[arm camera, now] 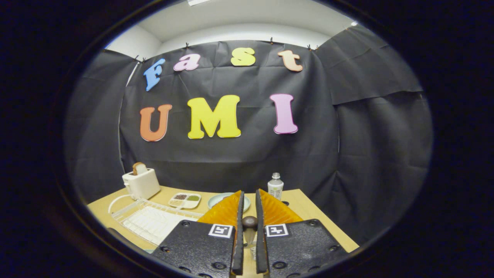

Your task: Take the plate from the dish rack, then take the spoon from the basket and place it into the plate.

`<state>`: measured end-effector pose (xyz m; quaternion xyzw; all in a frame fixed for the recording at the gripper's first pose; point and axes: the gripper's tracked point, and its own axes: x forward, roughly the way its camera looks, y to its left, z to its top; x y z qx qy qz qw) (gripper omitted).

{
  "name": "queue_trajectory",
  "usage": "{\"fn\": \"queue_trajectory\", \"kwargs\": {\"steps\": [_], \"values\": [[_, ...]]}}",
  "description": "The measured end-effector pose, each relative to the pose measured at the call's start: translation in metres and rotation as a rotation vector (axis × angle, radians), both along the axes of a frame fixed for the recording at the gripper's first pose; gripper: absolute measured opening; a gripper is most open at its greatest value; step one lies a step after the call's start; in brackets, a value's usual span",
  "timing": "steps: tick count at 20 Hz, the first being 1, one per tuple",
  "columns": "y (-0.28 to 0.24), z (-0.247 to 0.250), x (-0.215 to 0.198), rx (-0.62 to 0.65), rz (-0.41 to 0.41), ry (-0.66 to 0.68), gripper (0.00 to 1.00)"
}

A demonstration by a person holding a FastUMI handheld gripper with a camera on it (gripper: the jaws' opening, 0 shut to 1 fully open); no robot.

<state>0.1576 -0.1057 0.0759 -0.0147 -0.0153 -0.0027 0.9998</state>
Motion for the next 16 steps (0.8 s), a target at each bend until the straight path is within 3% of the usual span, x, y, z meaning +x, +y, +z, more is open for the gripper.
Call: {"fn": "queue_trajectory", "kwargs": {"steps": [3, 8, 13, 16], "values": [[0.036, -0.004, -0.033, 0.024, 0.089, 0.021, 0.18], [0.102, -0.052, -0.073, -0.027, 0.197, 0.091, 0.18], [0.154, -0.111, -0.081, -0.135, 0.28, 0.153, 0.18], [0.174, -0.14, -0.076, -0.116, 0.334, 0.202, 0.18]]}}
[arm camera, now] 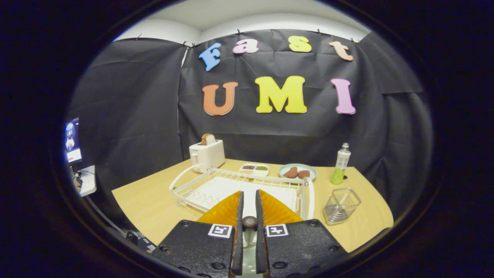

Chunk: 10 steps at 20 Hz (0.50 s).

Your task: Take the plate from the dish rack, then take the spoon from the basket and place it into the plate.

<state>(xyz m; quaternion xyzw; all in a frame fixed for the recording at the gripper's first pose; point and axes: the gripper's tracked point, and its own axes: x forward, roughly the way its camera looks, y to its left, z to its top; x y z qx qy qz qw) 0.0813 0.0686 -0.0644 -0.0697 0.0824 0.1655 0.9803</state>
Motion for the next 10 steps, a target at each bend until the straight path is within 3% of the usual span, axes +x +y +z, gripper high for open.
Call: {"fn": "queue_trajectory", "kwargs": {"steps": [4, 10], "values": [[-0.011, -0.021, 0.016, -0.011, -0.049, 0.007, 0.2], [-0.012, -0.029, 0.017, 0.006, -0.037, 0.028, 0.22]]}}
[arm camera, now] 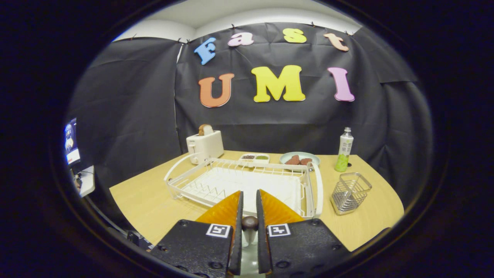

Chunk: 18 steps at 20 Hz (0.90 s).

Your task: Take the plate from the dish rack, then take the spoon from the basket and place it into the plate.

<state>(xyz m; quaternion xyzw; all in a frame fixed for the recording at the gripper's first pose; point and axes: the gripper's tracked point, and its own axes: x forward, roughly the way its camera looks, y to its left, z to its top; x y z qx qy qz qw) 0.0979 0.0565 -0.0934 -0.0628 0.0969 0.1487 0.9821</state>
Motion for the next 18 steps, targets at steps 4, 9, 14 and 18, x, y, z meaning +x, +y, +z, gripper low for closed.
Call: {"fn": "queue_trajectory", "kwargs": {"steps": [4, 9, 14, 18], "values": [[-0.007, -0.001, 0.002, -0.036, -0.016, 0.003, 0.23], [-0.027, 0.005, 0.001, 0.013, -0.093, 0.023, 0.75], [-0.052, 0.032, -0.016, 0.007, -0.211, -0.085, 0.97], [-0.049, 0.036, -0.038, 0.033, -0.214, -0.082, 1.0]]}}
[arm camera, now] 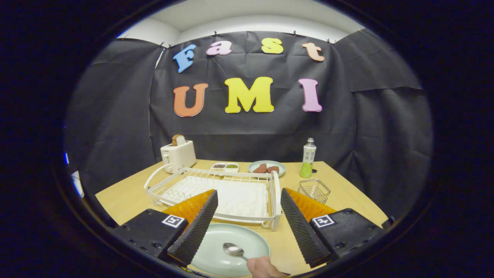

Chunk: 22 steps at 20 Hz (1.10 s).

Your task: Take the plate from the dish rack, then take the spoon from the basket and place it into the plate.

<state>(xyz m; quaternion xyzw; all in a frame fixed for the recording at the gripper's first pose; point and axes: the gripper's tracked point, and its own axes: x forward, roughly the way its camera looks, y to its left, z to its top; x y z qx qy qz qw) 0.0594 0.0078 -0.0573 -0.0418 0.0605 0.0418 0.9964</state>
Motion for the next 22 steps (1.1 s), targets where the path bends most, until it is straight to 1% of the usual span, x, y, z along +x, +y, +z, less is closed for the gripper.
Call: {"fn": "queue_trajectory", "kwargs": {"steps": [4, 6, 8, 12, 14, 16, 22], "values": [[-0.003, -0.001, -0.026, 0.026, -0.034, 0.006, 1.0], [-0.004, 0.0, -0.041, 0.025, -0.04, -0.007, 1.0], [-0.007, -0.001, -0.057, 0.016, -0.066, -0.005, 1.0], [-0.004, 0.003, -0.082, 0.041, -0.07, -0.04, 1.0], [-0.001, 0.0, -0.09, 0.063, -0.067, -0.041, 1.0], [0.007, -0.005, -0.097, 0.087, -0.043, -0.027, 1.0], [0.004, -0.001, -0.102, 0.059, -0.059, -0.061, 1.0]]}}
